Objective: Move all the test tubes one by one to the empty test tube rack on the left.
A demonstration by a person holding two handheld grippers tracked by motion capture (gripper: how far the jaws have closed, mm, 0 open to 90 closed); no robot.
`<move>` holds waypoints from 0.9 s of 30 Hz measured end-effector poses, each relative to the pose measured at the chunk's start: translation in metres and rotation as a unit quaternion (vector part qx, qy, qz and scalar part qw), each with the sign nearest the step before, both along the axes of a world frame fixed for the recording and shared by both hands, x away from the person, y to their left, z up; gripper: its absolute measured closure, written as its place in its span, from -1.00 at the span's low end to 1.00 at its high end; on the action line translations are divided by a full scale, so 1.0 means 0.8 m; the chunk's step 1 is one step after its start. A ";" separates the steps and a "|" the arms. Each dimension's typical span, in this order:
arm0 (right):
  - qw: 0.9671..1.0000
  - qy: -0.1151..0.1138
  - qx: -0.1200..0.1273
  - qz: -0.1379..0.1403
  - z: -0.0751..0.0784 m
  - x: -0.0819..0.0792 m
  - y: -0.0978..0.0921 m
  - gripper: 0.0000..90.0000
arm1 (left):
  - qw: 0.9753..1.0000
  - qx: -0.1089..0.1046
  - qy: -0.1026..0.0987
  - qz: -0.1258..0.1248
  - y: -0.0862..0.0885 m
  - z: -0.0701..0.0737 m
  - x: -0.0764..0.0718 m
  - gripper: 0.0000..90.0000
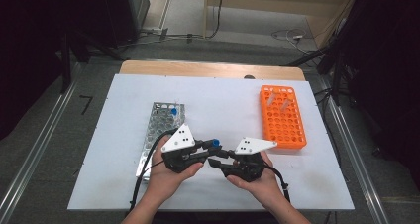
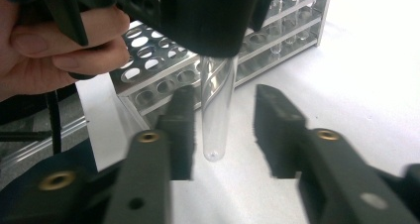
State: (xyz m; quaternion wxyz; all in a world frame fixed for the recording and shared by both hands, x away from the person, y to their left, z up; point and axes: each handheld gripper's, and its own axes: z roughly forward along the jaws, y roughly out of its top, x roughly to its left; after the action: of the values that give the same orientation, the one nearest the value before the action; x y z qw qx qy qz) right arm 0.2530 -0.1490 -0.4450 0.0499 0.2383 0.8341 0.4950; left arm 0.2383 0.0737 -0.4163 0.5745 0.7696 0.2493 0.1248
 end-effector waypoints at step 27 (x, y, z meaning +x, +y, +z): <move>0.999 -0.005 0.026 -0.023 0.012 0.027 -0.051 -1.00 | 0.997 -0.019 -0.015 0.075 0.057 0.011 0.013 0.71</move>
State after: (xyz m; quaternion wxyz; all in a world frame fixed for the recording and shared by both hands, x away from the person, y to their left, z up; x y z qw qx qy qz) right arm 0.2745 -0.1898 -0.4355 0.0595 0.2556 0.8153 0.5162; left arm 0.2487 0.1195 -0.4074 0.5820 0.7356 0.2999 0.1742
